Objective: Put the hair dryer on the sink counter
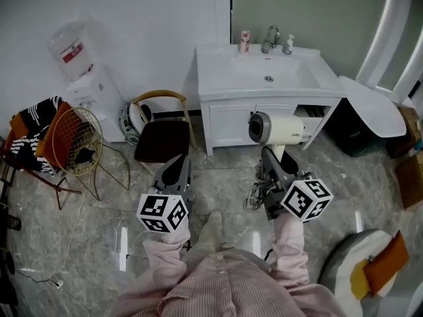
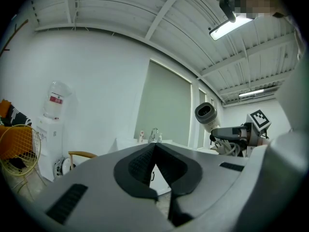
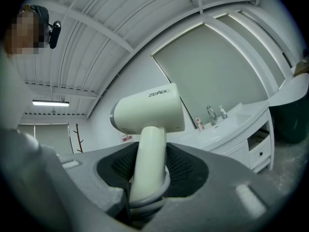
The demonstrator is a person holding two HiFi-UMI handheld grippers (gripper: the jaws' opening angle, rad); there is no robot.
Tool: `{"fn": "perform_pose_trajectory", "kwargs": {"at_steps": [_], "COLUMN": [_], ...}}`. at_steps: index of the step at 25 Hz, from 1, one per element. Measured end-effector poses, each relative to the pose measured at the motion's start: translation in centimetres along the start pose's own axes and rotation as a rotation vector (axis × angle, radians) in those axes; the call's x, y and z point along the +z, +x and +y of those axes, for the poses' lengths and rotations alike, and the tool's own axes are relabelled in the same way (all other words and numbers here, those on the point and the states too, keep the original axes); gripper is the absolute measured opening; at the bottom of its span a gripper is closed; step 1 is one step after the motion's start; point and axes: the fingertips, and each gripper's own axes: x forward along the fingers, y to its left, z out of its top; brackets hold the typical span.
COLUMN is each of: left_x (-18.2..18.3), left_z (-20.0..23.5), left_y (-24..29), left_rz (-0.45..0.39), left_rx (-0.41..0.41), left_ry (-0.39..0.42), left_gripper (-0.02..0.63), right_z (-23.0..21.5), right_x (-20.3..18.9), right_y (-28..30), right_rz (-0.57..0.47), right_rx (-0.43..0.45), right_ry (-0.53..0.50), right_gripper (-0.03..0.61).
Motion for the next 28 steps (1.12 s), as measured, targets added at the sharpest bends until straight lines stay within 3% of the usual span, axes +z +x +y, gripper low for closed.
{"fn": "perform_pose_trajectory", "kwargs": {"at_steps": [10, 28], "left_x": [0.9, 2.7], "left_z": [3.8, 14.7], "left_y": [8.3, 24.8], "left_rz": [-0.010, 0.022], "left_rx": [-0.025, -0.072], "left_ry": [-0.001, -0.047], "left_gripper": [-0.002, -0.003], "right_z": [-4.5, -11.2], "right_x": [1.2, 2.7], "right_y": [7.3, 25.1], "right_rz": [-0.001, 0.029], "right_rx": [-0.015, -0.066], "right_ry": [-0.008, 0.030], "right_gripper": [0.164, 0.164]}}
